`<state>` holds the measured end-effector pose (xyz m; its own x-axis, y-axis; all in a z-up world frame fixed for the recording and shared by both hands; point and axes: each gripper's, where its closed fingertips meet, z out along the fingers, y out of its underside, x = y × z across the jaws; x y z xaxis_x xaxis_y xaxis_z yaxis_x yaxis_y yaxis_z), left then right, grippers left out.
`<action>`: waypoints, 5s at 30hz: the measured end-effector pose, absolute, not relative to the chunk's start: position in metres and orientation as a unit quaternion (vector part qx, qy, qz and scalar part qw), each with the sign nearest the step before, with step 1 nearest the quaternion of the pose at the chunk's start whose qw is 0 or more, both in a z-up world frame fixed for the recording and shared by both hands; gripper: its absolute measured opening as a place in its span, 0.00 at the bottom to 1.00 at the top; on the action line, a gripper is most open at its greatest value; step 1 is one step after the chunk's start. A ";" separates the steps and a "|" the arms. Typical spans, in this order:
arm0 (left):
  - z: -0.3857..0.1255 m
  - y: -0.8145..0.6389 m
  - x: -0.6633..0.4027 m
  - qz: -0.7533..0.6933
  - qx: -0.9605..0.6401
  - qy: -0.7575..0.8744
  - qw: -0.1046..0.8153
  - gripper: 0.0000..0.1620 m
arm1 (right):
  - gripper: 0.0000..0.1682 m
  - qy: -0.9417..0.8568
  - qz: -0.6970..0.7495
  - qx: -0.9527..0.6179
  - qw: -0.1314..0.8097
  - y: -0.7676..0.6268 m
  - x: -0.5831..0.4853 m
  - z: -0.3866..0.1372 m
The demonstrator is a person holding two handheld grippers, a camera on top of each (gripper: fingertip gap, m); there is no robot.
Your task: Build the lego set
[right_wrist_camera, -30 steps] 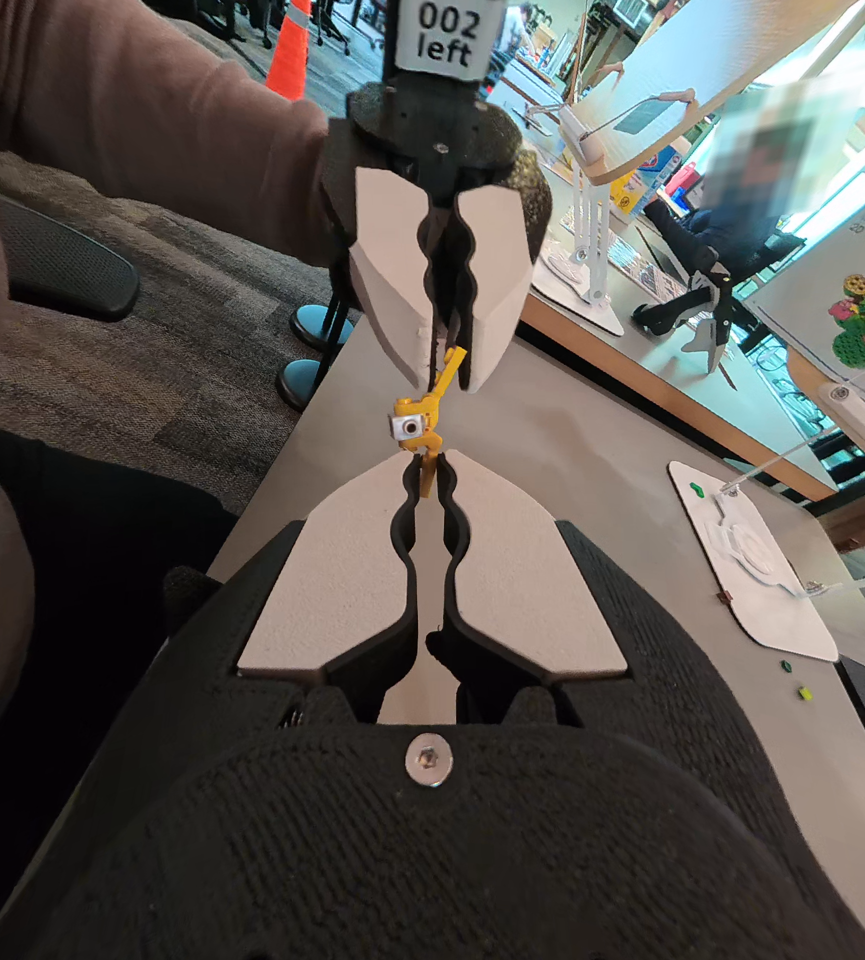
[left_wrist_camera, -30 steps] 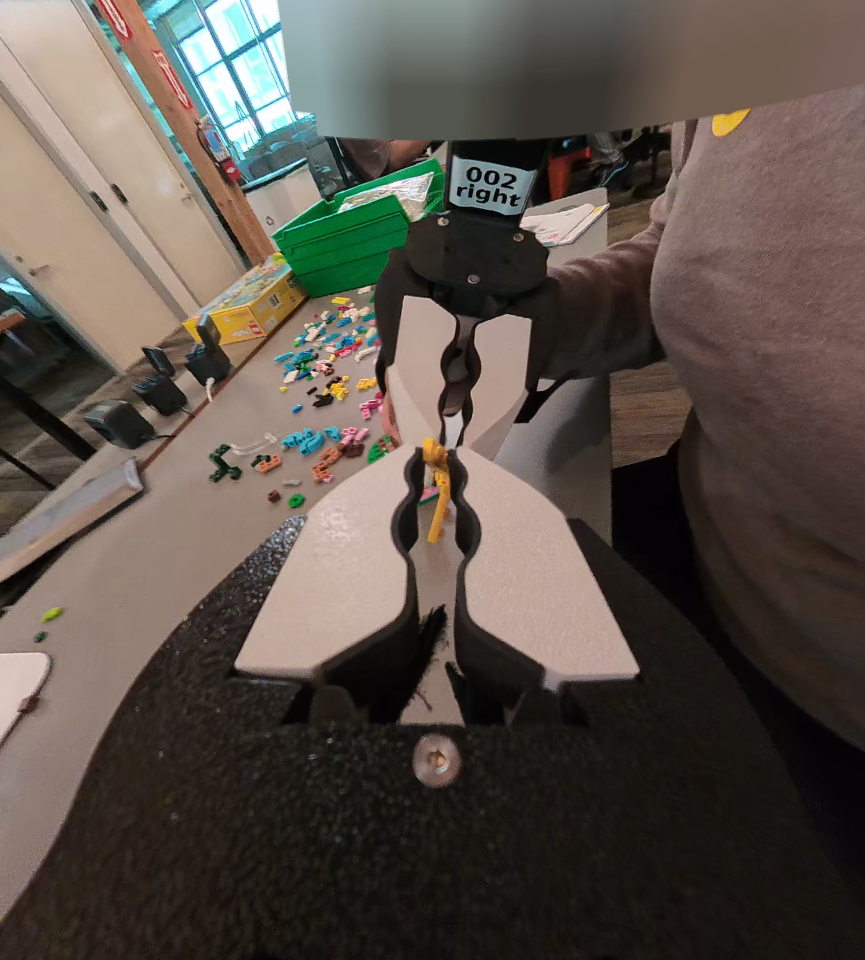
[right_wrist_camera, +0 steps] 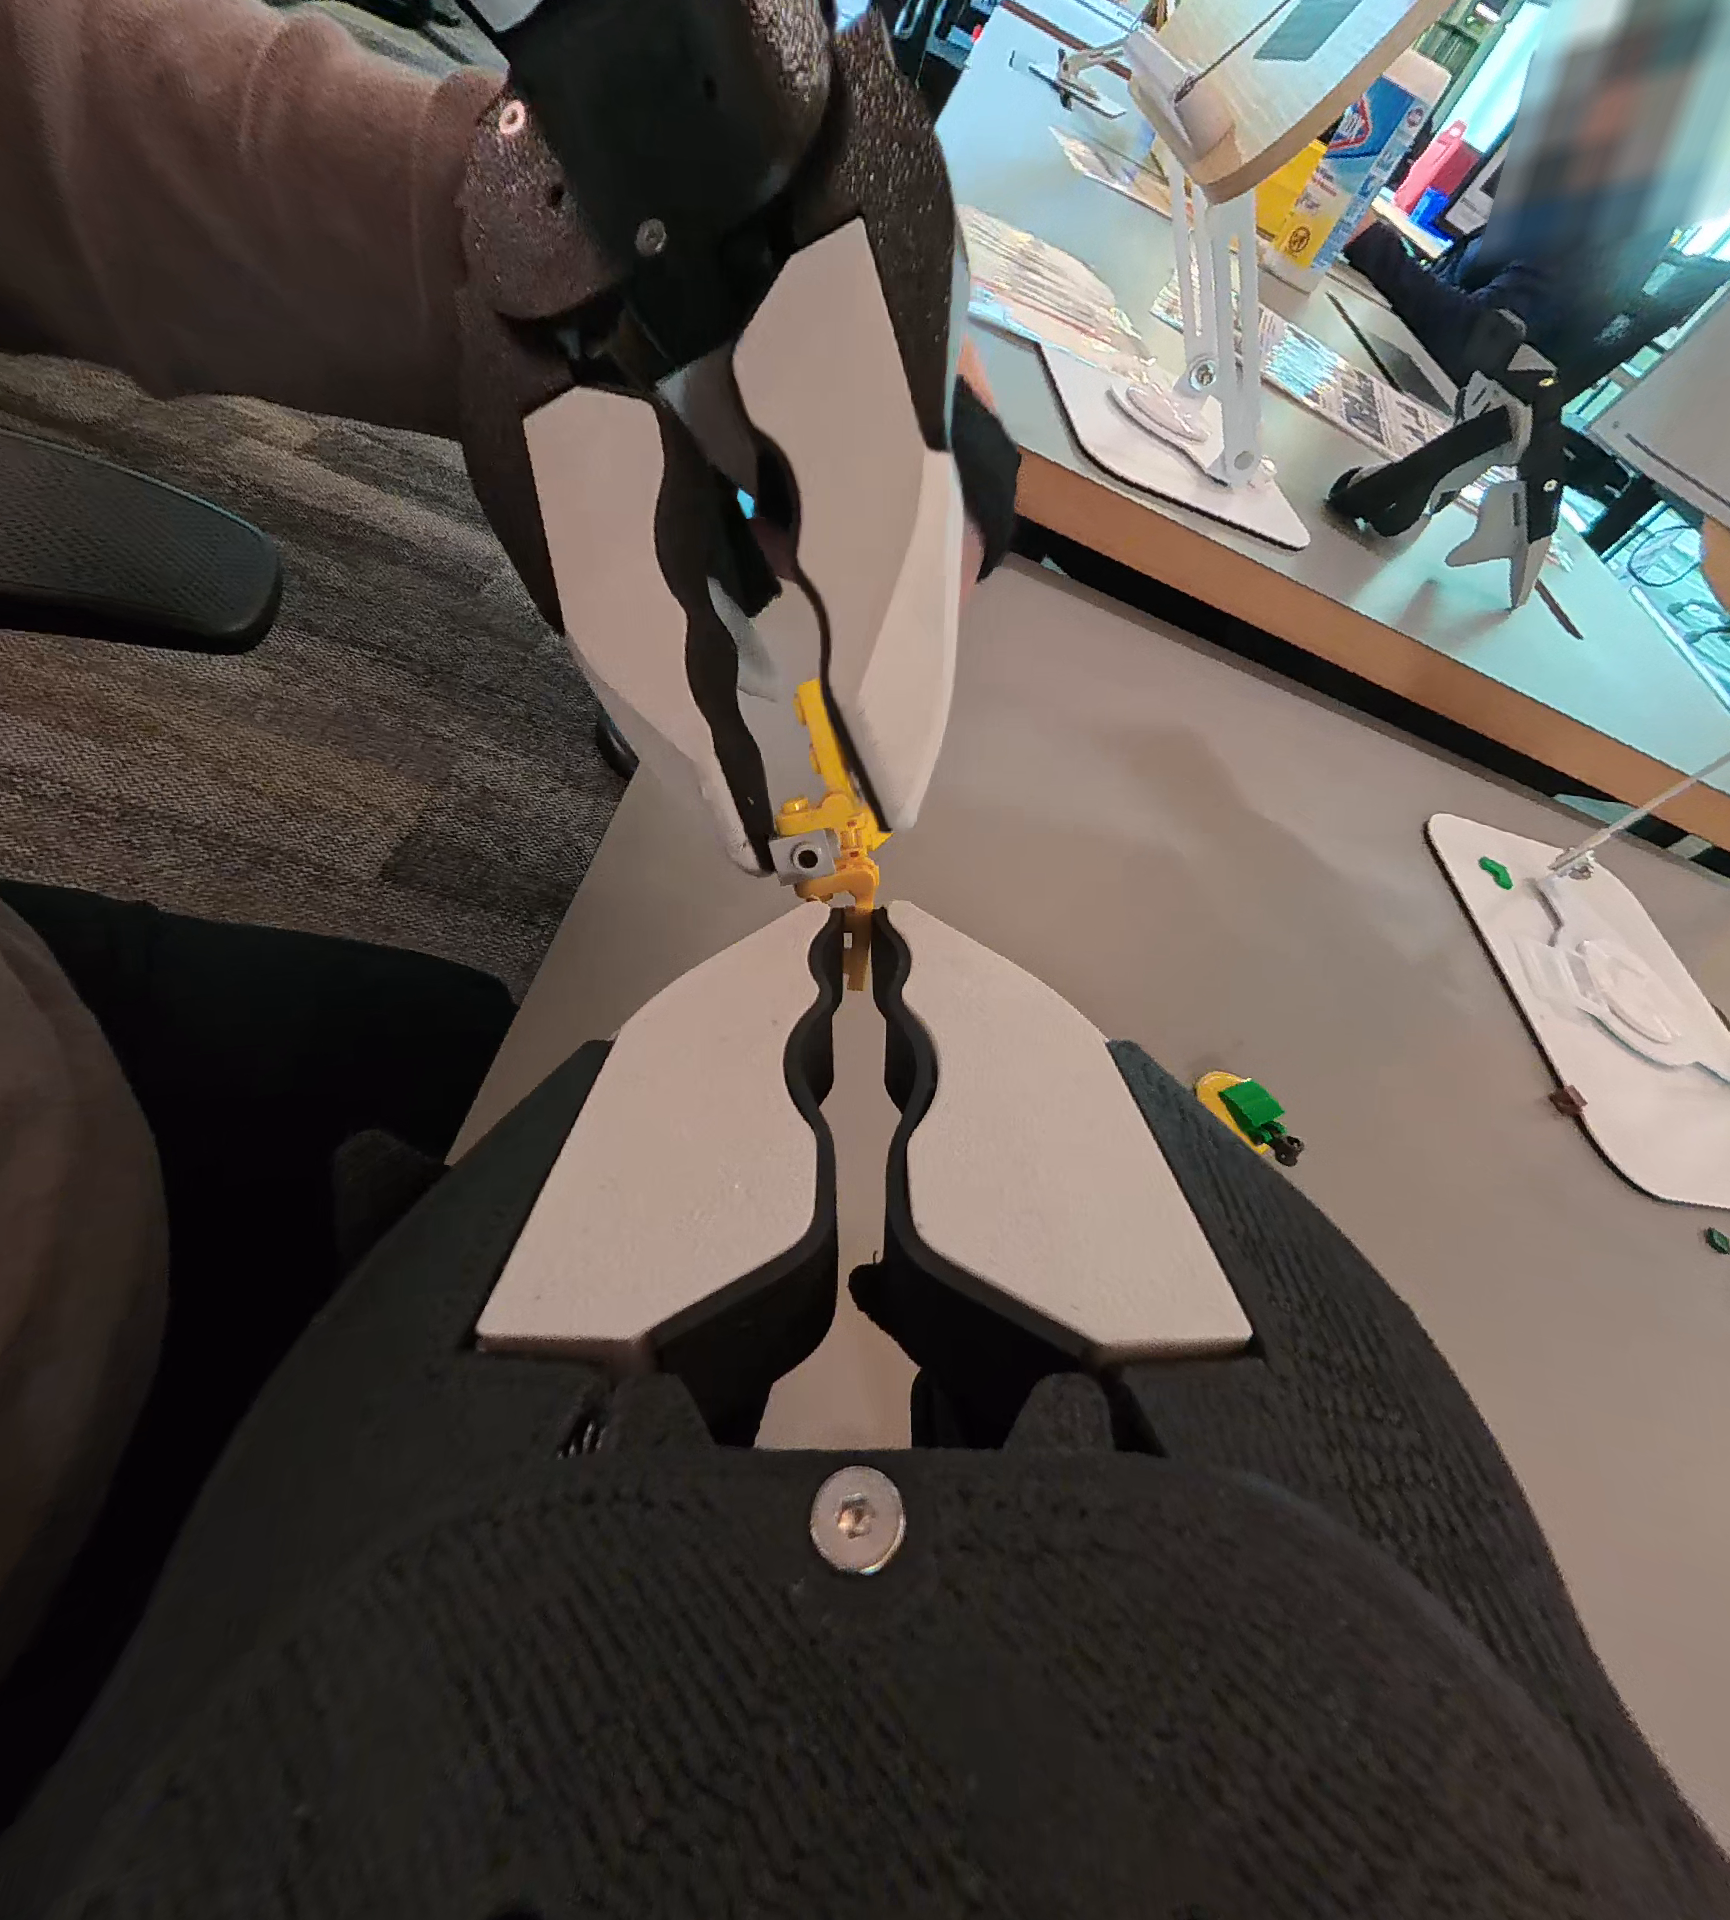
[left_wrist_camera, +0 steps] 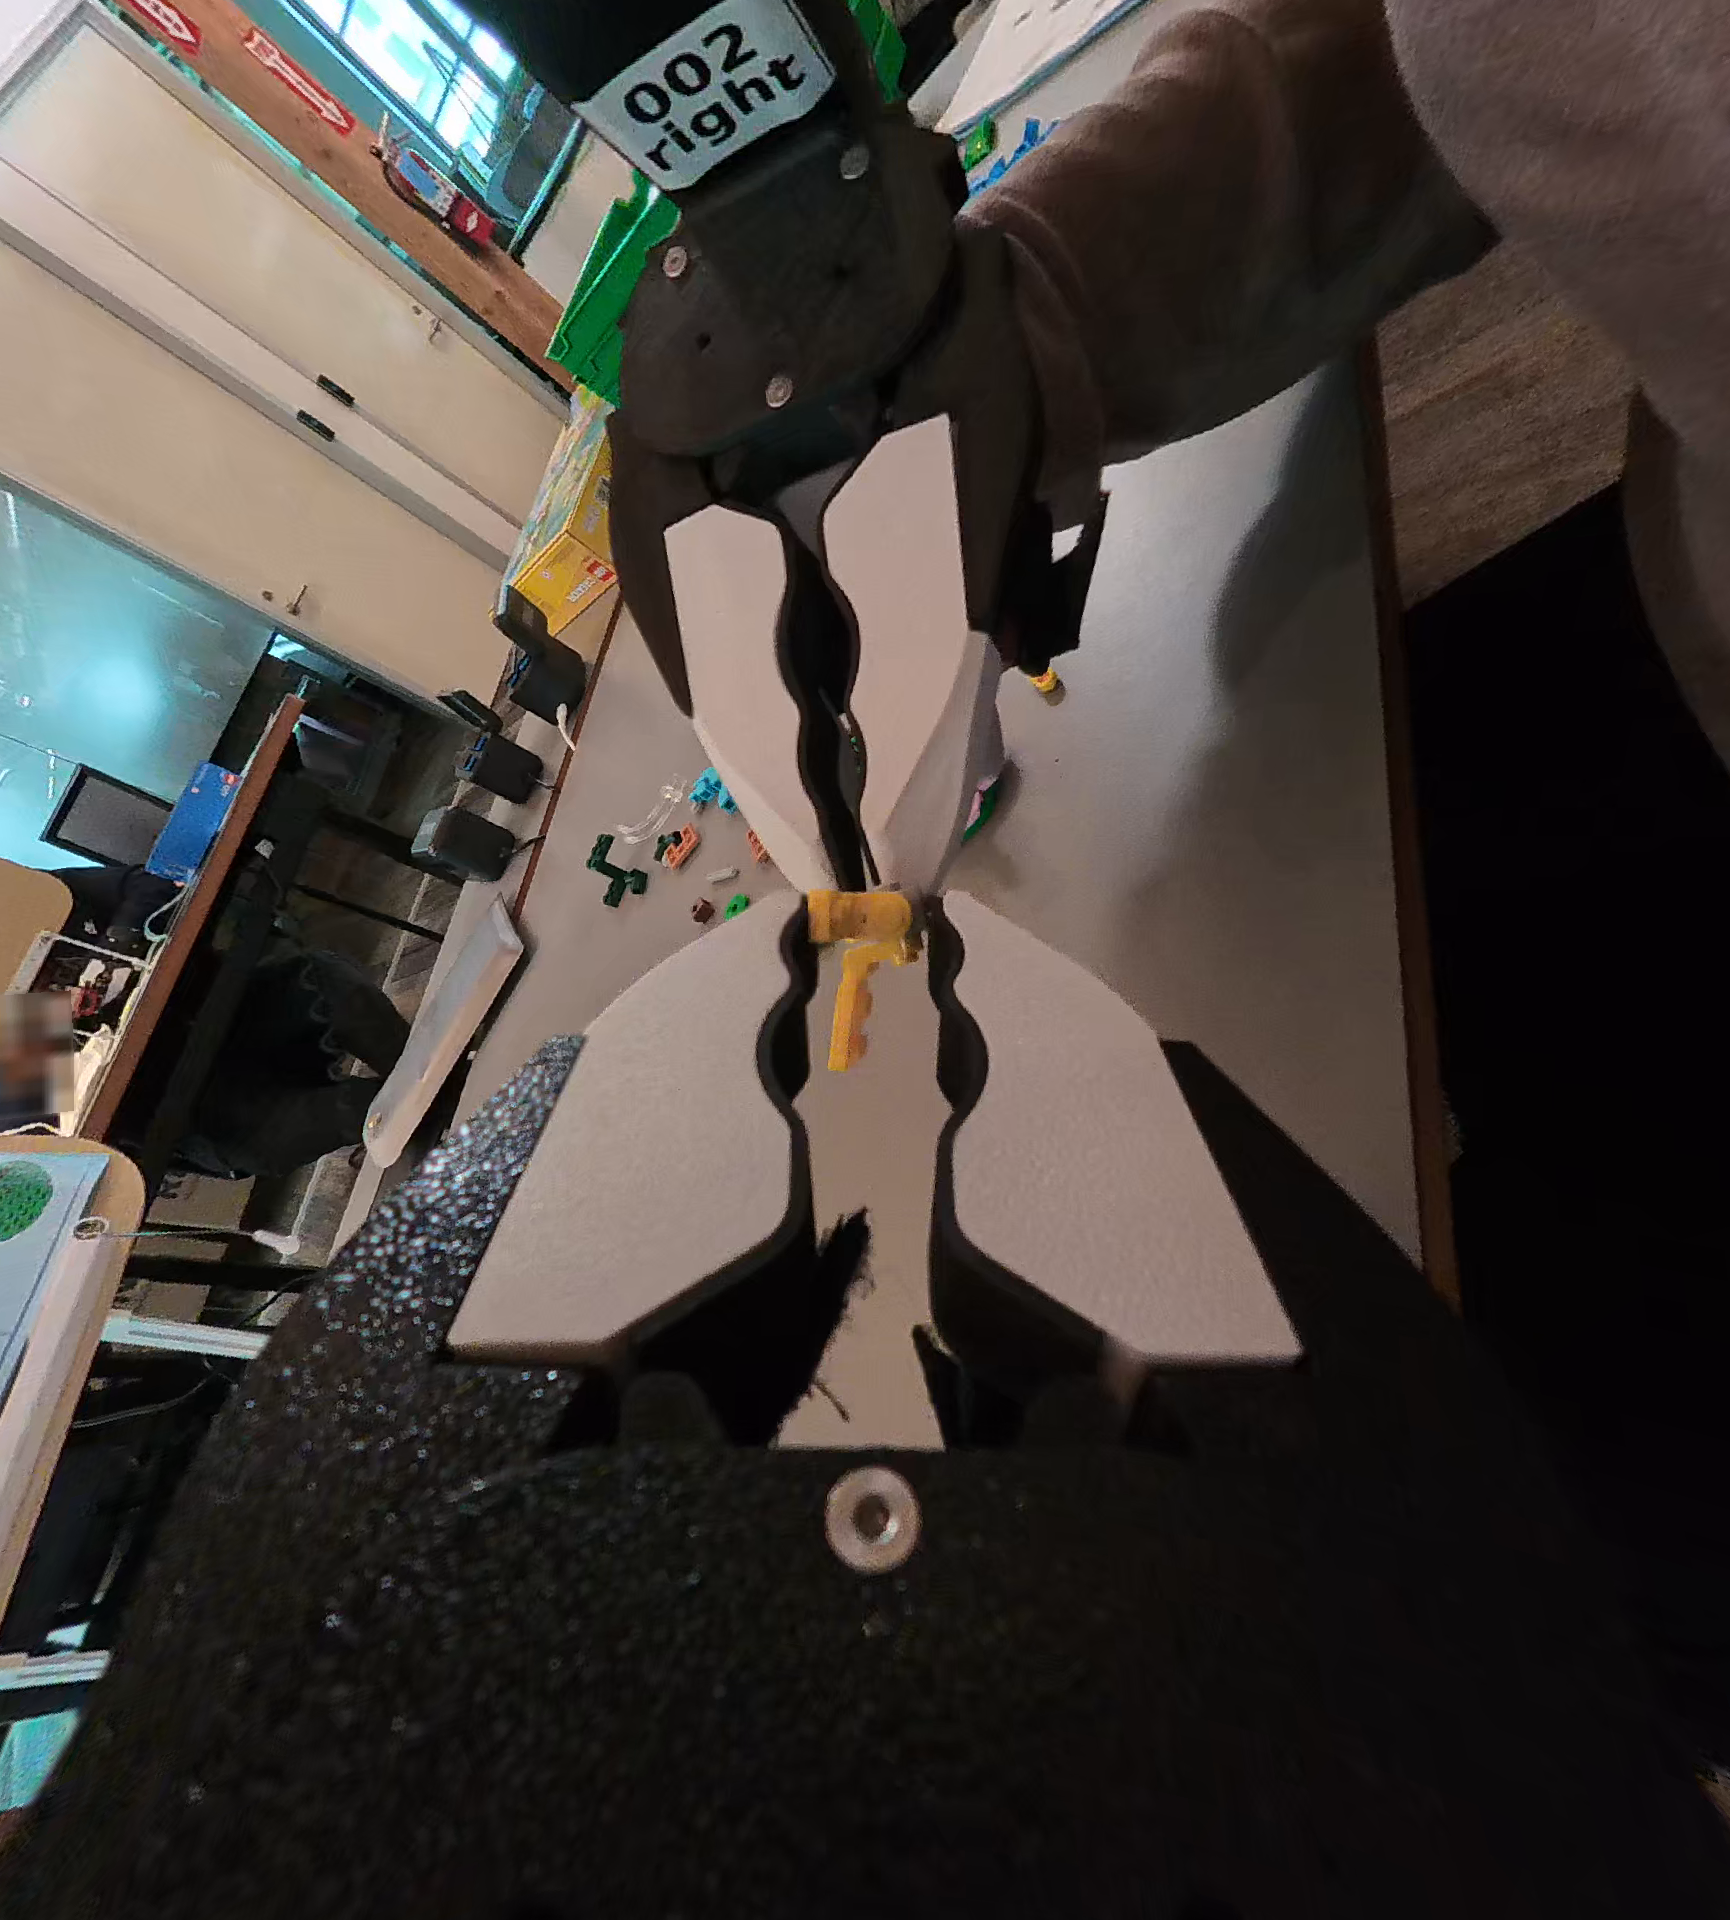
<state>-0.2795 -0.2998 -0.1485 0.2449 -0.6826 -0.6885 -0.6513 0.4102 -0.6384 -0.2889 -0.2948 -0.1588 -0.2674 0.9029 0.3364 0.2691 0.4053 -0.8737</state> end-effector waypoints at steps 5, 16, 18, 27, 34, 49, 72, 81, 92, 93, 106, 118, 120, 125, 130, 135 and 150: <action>-0.152 -0.301 -0.281 -0.019 -0.552 0.617 0.561 0.11 | 0.01 -0.716 0.348 -0.410 0.446 -0.295 -0.289 -0.160; -0.147 -0.296 -0.283 -0.060 -0.603 0.554 0.571 0.10 | 0.01 -0.711 0.303 -0.393 0.498 -0.290 -0.289 -0.152; -0.147 -0.296 -0.284 -0.067 -0.608 0.547 0.571 0.10 | 0.01 -0.711 0.299 -0.391 0.502 -0.290 -0.289 -0.152; -0.146 -0.293 -0.290 -0.041 -0.616 0.533 0.578 0.10 | 0.13 -0.706 0.330 -0.387 0.493 -0.295 -0.285 -0.147; -0.158 -0.289 -0.289 -0.052 -0.658 0.528 0.535 0.10 | 0.16 -0.741 0.276 -0.372 0.486 -0.298 -0.288 -0.155; -0.173 -0.299 -0.280 -0.117 -0.676 0.549 0.477 0.10 | 0.10 -0.764 0.305 -0.375 0.428 -0.310 -0.284 -0.172; -0.141 -0.287 -0.288 -0.144 -0.675 0.458 0.560 0.14 | 0.04 -0.755 0.192 -0.325 0.536 -0.286 -0.285 -0.164; -0.140 -0.274 -0.295 -0.082 -0.728 0.390 0.558 0.10 | 0.04 -0.738 0.006 -0.229 0.635 -0.269 -0.289 -0.152; -0.136 -0.275 -0.293 -0.111 -0.731 0.373 0.561 0.05 | 0.04 -0.713 -0.018 -0.199 0.672 -0.271 -0.290 -0.142; -0.136 -0.275 -0.293 -0.110 -0.726 0.378 0.563 0.05 | 0.04 -0.713 -0.009 -0.203 0.671 -0.272 -0.290 -0.142; -0.144 -0.306 -0.264 -0.035 -0.574 0.585 0.572 0.29 | 0.04 -0.738 0.351 -0.263 0.512 -0.315 -0.267 -0.132; -0.139 -0.308 -0.257 -0.071 -0.567 0.580 0.581 0.11 | 0.04 -0.734 0.380 -0.271 0.493 -0.323 -0.265 -0.133; -0.139 -0.303 -0.261 -0.059 -0.573 0.568 0.588 0.10 | 0.09 -0.723 0.374 -0.281 0.508 -0.320 -0.268 -0.131; -0.145 -0.276 -0.279 0.016 -0.588 0.517 0.621 0.10 | 0.16 -0.688 0.362 -0.346 0.525 -0.288 -0.246 -0.111; -0.149 -0.239 -0.298 0.107 -0.591 0.437 0.669 0.10 | 0.15 -0.644 0.305 -0.515 0.477 -0.230 -0.181 -0.114; -0.162 -0.211 -0.298 0.171 -0.577 0.396 0.694 0.10 | 0.11 -0.633 0.238 -0.662 0.322 -0.221 -0.118 -0.172; -0.178 -0.234 -0.264 0.035 -0.555 0.434 0.709 0.10 | 0.12 -0.794 0.170 -0.555 0.184 -0.234 -0.135 -0.258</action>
<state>-0.2640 -0.2339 -0.1784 0.6205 -0.4327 -0.6540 -0.5306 0.3824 -0.7565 -0.1354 -0.2344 -0.2575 -0.3170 0.9428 0.1029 0.8181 0.3268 -0.4731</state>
